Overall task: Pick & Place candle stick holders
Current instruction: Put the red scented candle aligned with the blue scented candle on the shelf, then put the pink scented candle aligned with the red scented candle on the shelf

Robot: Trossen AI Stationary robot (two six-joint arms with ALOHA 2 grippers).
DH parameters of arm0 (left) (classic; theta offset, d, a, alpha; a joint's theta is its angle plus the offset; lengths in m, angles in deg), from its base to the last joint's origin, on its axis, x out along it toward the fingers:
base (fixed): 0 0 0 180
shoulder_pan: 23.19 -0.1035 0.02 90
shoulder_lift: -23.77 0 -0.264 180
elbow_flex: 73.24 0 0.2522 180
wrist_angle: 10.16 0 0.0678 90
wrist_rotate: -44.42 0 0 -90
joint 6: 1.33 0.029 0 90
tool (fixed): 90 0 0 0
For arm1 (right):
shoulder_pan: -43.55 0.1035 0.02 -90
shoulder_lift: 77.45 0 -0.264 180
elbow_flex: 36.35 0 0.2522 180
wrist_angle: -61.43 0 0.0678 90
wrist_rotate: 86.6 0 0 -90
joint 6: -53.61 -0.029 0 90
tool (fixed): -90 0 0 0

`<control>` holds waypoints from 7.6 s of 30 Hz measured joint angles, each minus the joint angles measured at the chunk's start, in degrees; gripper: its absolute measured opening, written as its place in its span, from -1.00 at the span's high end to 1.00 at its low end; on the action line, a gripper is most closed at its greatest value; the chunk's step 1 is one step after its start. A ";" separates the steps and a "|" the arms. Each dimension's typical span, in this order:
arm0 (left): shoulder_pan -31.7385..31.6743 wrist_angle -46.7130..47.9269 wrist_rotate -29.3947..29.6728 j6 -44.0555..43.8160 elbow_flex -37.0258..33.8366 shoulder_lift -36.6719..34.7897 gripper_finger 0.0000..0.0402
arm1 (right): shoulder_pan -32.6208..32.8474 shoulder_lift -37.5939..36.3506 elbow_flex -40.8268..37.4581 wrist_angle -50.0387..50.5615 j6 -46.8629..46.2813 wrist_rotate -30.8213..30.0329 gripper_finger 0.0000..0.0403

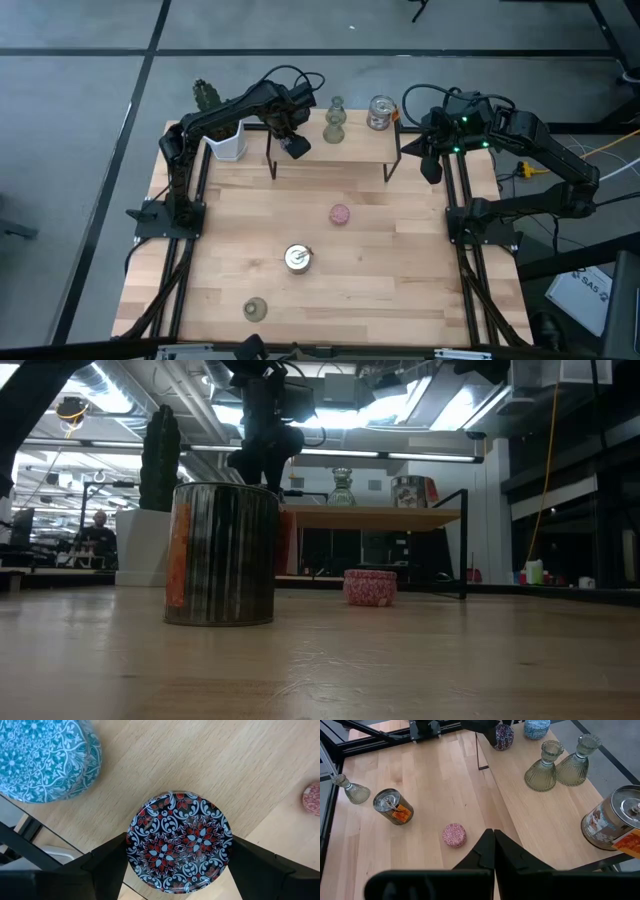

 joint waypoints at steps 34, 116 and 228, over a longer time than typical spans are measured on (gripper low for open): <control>-0.35 1.26 1.65 2.78 -0.15 -2.00 -0.74 | -0.01 -0.01 0.00 -0.06 1.08 0.00 1.00; 4.90 1.62 -4.42 18.07 -0.17 -2.95 0.99 | 0.01 -0.01 0.00 -0.04 1.08 0.02 1.00; 24.80 -37.15 -5.76 14.67 -30.25 -24.79 0.99 | 0.08 0.01 0.00 1.22 1.50 0.04 1.00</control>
